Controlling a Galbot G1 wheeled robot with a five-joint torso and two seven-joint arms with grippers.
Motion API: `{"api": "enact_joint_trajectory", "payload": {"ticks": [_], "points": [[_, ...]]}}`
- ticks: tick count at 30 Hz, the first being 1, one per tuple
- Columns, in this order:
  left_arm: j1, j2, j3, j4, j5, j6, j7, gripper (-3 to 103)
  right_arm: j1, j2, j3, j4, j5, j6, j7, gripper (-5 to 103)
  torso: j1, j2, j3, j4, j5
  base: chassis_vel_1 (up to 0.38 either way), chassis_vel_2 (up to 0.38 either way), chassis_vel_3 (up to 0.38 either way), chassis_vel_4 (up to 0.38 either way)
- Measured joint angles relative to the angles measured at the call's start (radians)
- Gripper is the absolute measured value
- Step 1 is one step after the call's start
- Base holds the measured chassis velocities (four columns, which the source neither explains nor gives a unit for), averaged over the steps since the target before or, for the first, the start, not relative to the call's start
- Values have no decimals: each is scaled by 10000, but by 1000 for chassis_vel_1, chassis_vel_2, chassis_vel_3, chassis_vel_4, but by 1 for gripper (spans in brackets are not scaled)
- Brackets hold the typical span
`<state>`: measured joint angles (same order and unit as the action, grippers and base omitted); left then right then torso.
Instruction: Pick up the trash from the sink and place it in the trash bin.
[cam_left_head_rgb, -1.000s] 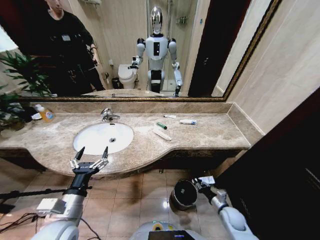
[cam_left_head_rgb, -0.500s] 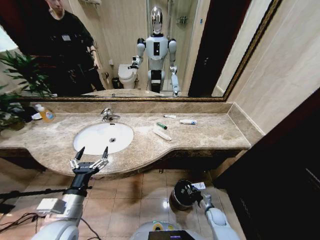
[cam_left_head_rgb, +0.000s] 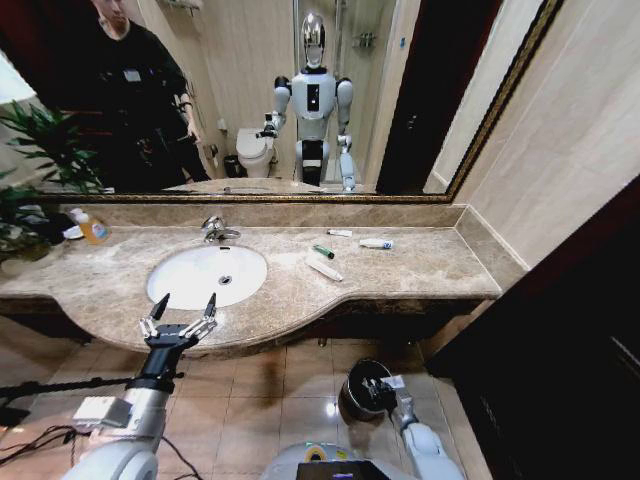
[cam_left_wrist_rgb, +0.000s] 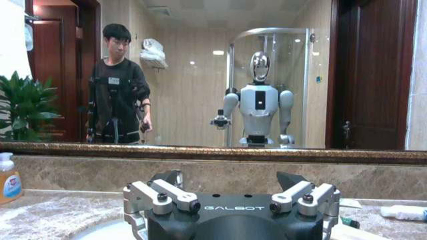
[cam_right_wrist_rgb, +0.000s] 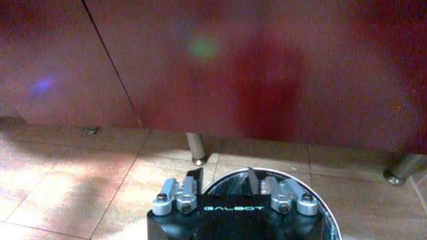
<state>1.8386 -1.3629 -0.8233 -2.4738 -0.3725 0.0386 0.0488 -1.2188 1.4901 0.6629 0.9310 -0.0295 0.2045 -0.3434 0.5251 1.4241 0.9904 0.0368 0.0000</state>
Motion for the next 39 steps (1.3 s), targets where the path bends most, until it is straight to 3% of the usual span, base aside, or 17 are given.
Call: {"api": "enact_joint_trajectory", "payload": {"ticks": [2,4,11,14,29,34,39], "points": [[0,0,0,0,0,0,0,100,38,33,4,-89,-59,91,25,59,0,0,0,0,-1,0,0,0,0],[0,0,0,0,0,0,0,100,44,51,5,-121,-70,116,27,59,-1,0,0,0,0,0,0,0,0],[0,0,0,0,0,1,0,100,37,105,21,-249,-134,142,14,91,0,0,0,0,1,0,0,0,0],[0,0,0,0,0,0,0,100,29,98,33,-250,-134,136,8,99,-1,0,0,0,0,0,0,0,0],[0,0,0,0,0,0,0,100,-188,40,93,44,62,-5,-4,100,0,0,0,0,1,0,0,0,0],[0,0,0,0,0,0,0,100,-923,-154,17,1556,935,-443,-3,100,-1,0,0,0,1,0,0,0,0],[0,0,0,0,0,0,2,100,-2217,-676,72,4187,2219,-1236,-42,100,-1,0,-1,0,0,0,0,0,0]]}}
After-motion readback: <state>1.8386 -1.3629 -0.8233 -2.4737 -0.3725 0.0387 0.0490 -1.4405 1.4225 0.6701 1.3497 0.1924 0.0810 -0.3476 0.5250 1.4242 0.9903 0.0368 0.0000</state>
